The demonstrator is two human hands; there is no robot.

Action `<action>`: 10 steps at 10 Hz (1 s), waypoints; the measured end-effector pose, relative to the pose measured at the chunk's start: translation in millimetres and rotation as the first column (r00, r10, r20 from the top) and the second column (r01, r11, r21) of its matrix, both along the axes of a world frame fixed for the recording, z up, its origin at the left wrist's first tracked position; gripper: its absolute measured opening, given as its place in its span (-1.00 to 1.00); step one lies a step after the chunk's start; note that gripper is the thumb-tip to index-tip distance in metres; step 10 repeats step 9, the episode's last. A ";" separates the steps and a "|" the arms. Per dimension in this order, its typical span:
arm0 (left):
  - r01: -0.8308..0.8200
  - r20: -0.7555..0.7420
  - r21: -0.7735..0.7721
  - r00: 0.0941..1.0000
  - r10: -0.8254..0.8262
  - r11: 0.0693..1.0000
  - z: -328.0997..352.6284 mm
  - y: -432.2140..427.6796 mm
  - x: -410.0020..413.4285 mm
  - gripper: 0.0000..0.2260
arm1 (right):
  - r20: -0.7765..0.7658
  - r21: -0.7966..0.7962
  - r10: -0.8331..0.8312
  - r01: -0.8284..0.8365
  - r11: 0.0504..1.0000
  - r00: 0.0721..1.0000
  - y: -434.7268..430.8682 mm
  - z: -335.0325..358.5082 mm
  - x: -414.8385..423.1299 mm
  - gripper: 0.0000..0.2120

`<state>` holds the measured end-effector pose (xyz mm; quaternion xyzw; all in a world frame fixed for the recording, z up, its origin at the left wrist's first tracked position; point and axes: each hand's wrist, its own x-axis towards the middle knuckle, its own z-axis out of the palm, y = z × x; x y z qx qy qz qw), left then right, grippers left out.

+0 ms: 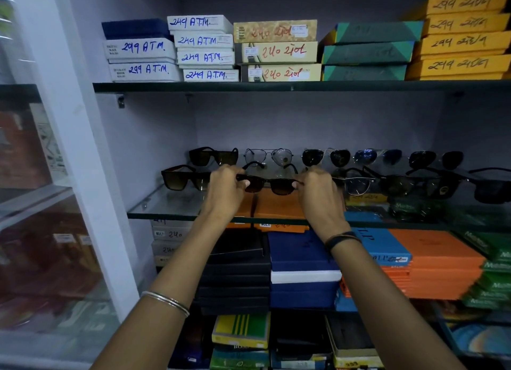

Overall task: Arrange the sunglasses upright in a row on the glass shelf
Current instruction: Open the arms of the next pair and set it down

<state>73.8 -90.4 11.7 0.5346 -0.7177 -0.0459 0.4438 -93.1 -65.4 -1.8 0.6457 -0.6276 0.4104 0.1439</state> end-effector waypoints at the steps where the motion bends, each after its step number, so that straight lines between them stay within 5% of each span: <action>1: -0.013 0.035 -0.027 0.999 0.014 1.000 -3.0 -5.0 -1.9 -0.72 | -0.024 0.012 -0.018 0.018 1.000 1.000 -1.7 1.4 1.9 -0.80; 6: -0.093 0.073 -0.097 0.992 0.101 0.991 -7.4 -6.2 -2.3 -0.71 | -0.006 0.055 -0.015 0.015 0.998 1.000 -14.5 -1.2 2.8 -0.88; 9: 0.004 -0.056 -0.419 0.998 -0.030 0.908 11.5 28.0 3.4 -0.78 | 0.223 -0.278 0.118 -0.053 0.959 0.968 61.4 -10.4 -13.0 -0.71; 10: 0.004 -0.056 -0.419 0.998 -0.030 0.908 11.5 28.0 3.4 -0.78 | 0.223 -0.278 0.118 -0.053 0.959 0.968 61.4 -10.4 -13.0 -0.71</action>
